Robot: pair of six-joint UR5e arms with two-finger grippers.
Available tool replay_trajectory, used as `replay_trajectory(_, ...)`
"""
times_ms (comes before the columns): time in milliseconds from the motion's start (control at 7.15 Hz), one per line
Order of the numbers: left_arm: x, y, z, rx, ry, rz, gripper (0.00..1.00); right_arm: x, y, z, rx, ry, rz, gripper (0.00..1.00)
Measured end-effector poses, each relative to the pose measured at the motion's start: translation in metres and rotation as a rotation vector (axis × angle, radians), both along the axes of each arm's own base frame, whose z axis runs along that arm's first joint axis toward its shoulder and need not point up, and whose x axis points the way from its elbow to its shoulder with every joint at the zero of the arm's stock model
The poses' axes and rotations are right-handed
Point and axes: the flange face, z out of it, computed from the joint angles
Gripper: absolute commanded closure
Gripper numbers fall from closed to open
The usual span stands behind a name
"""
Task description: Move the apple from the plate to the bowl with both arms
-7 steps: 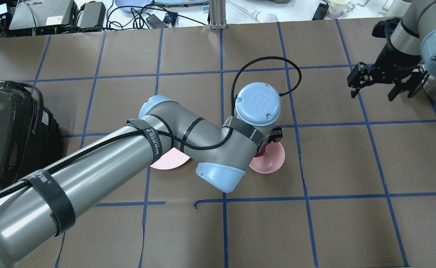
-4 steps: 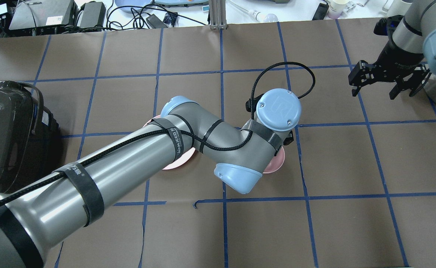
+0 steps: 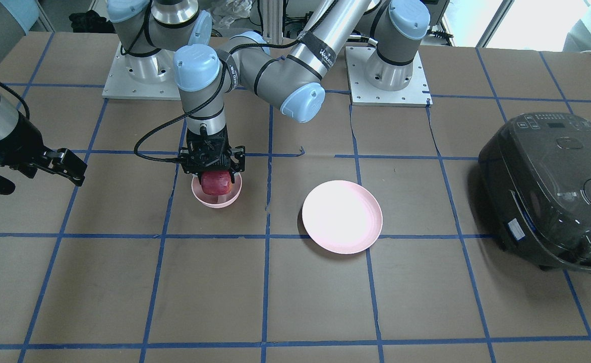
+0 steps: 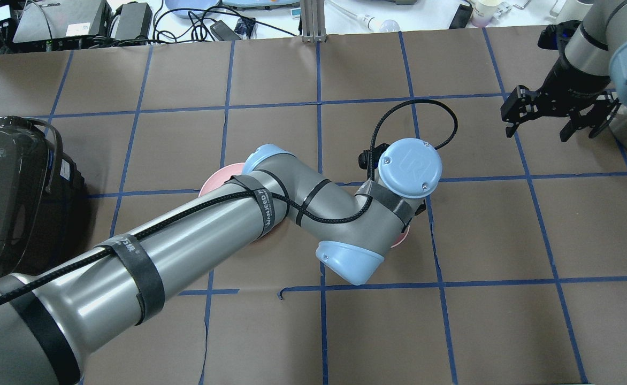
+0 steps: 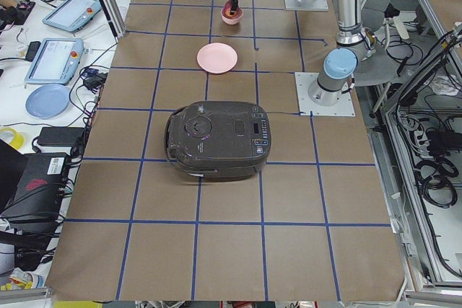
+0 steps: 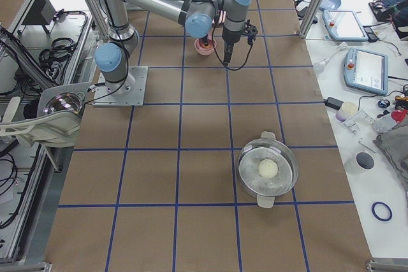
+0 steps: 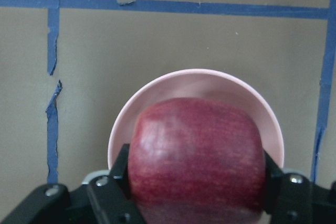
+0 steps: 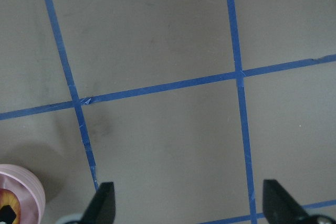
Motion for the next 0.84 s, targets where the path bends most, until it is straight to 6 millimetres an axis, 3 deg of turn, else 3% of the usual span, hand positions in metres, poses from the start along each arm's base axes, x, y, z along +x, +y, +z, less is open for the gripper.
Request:
replay_trajectory(559, -0.001, 0.0, -0.006, 0.007, 0.004, 0.023, 0.04, 0.001, -0.002, 0.008, -0.023, 0.004, 0.001, 0.0)
replay_trajectory(839, 0.001, -0.003, 0.013, -0.021, 0.021, 0.011, 0.0, 0.003, 0.001, 0.019, -0.042, 0.009, 0.004, 0.0)
